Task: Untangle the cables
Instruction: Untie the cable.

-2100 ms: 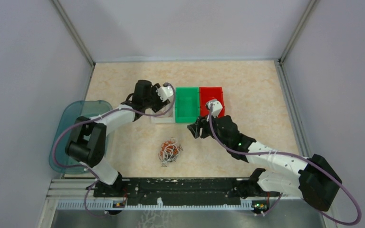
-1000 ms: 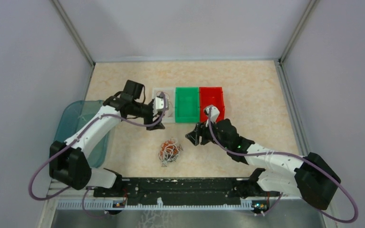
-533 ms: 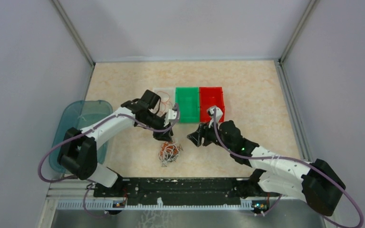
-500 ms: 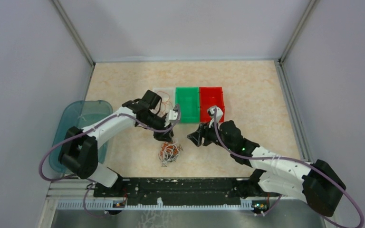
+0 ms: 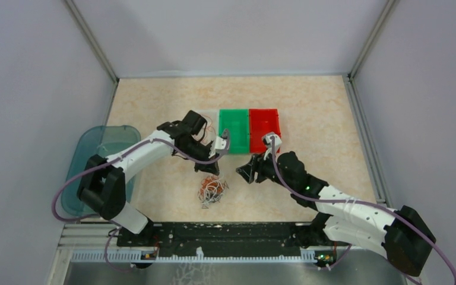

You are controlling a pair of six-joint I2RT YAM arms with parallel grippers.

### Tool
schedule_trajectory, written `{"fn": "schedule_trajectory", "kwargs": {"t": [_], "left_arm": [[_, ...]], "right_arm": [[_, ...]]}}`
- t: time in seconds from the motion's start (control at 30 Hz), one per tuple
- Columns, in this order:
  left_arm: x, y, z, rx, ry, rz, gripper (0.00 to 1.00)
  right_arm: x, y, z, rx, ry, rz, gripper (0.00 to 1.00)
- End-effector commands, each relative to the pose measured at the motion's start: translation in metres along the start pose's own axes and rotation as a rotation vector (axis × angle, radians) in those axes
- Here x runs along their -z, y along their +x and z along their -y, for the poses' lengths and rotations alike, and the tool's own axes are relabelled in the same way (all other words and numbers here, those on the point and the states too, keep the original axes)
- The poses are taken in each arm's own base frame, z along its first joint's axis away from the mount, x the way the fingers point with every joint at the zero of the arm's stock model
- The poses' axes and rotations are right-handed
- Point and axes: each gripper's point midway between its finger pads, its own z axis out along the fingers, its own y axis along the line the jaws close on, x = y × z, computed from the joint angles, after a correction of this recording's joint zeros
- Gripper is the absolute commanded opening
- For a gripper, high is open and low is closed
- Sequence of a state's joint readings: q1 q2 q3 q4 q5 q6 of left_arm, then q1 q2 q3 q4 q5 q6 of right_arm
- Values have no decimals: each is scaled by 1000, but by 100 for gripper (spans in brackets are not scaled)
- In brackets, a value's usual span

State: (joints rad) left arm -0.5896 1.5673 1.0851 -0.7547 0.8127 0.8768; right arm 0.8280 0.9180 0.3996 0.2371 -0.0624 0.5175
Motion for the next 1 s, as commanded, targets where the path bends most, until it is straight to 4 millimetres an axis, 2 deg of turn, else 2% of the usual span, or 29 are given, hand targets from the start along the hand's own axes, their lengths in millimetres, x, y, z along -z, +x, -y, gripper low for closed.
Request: {"fn": "schedule_trajectory", "kwargs": {"t": [0.0,0.23,0.33,0.43,0.7,0.97], "left_arm": [[29,-56,17,-80,-11,99,0],[80,-124,43,-141,-86,267,0],[95,-142,59,-167,-84,327,0],[105,-152,75,-196,-67,366,0],[129,-190,80,-275,-133,470,0],[159,-230,80,-364,-224,574,0]], "right_arm": [[2,-24,-15,7,-52,71,57],[5,-41,-38,9,-157,125,70],[6,-51,-46,15,-190,155,72],[7,-61,-57,22,-236,182,73],[4,-76,-87,36,-375,208,73],[-2,-67,-99,4,-453,181,70]]}}
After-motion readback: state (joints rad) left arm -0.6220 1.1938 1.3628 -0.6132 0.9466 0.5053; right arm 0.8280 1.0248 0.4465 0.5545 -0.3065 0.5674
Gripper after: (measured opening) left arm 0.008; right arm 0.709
